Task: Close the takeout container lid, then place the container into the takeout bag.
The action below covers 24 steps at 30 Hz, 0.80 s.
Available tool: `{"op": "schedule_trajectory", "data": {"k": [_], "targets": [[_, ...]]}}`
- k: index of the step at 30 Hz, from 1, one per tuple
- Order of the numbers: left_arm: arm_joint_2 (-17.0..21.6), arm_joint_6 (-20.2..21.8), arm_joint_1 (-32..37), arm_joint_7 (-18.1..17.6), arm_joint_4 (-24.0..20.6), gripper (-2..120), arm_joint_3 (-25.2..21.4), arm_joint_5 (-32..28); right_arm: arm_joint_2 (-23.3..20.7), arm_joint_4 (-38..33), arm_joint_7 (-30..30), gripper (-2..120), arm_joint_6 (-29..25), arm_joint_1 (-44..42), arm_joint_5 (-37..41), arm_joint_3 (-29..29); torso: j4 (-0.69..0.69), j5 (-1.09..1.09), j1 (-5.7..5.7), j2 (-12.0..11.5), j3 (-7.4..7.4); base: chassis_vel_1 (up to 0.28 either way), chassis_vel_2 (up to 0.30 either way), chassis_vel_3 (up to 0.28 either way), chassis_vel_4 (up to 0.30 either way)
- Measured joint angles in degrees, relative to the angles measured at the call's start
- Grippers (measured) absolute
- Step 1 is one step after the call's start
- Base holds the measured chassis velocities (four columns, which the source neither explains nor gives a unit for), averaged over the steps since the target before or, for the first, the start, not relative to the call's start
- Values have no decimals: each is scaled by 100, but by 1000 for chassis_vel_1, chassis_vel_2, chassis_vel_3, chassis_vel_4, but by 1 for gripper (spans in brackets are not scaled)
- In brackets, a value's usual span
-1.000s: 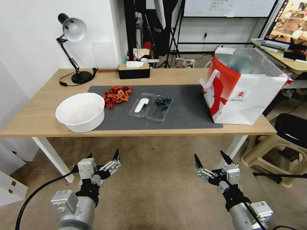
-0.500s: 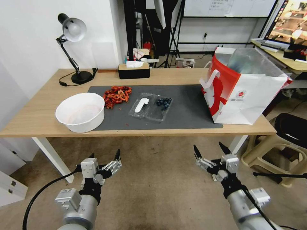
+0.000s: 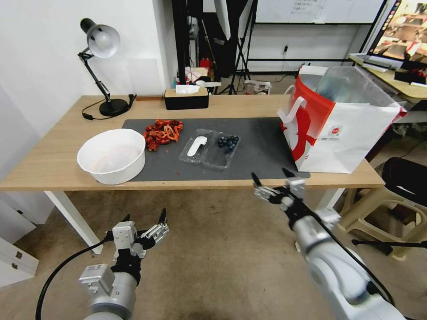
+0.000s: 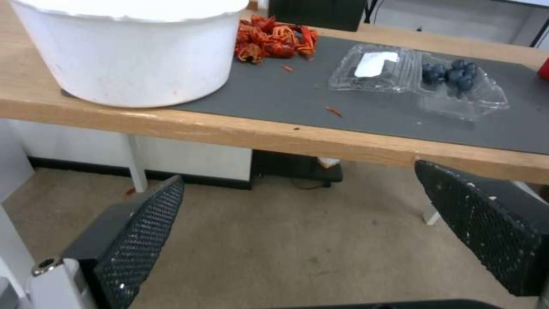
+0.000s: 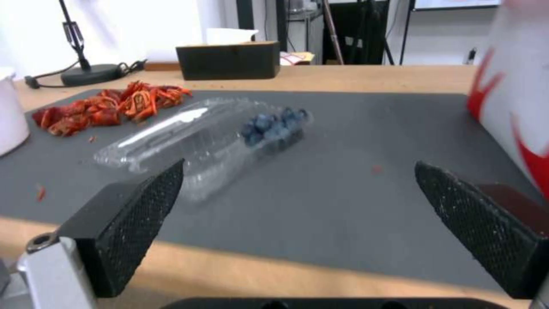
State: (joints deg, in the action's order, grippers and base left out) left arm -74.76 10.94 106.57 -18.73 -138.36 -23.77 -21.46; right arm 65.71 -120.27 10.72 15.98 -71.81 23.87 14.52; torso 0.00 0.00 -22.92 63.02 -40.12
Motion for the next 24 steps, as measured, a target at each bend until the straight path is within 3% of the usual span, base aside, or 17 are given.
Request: {"op": "schedule_trajectory", "data": {"k": [2, 5, 6, 10, 19, 24], "targets": [[0, 0, 2, 5, 3, 100, -9, 1, -10, 52, 94, 100, 63, 136, 25, -94, 0, 0, 0, 0, 0, 0, 0, 0, 0], [-21, 27, 27, 56, 12, 100, -46, 1, -24, 285, 757, 100, 717, 947, 239, -593, 2, -1, 0, 0, 1, 0, 0, 0, 0], [-21, 27, 27, 56, 12, 100, -46, 1, -24, 285, 757, 100, 717, 947, 239, -593, 2, -1, 0, 0, 1, 0, 0, 0, 0], [-52, 31, 14, 64, 80, 100, -48, 25, 54, 542, 1657, 100, 1698, 1770, 661, -1200, 0, -1, 0, 0, 1, 0, 0, 0, 0], [-57, -70, 8, 46, 166, 100, -61, 31, 293, 1157, 2794, 100, 2513, 3054, 1566, -1976, 1, -1, 0, 0, 1, 0, 0, 0, 0], [-77, -77, -11, 46, 214, 100, -49, 38, 363, 1444, 3157, 100, 2633, 3374, 1776, -2257, 0, 0, 1, 0, 0, 0, 0, 0, 0]]}}
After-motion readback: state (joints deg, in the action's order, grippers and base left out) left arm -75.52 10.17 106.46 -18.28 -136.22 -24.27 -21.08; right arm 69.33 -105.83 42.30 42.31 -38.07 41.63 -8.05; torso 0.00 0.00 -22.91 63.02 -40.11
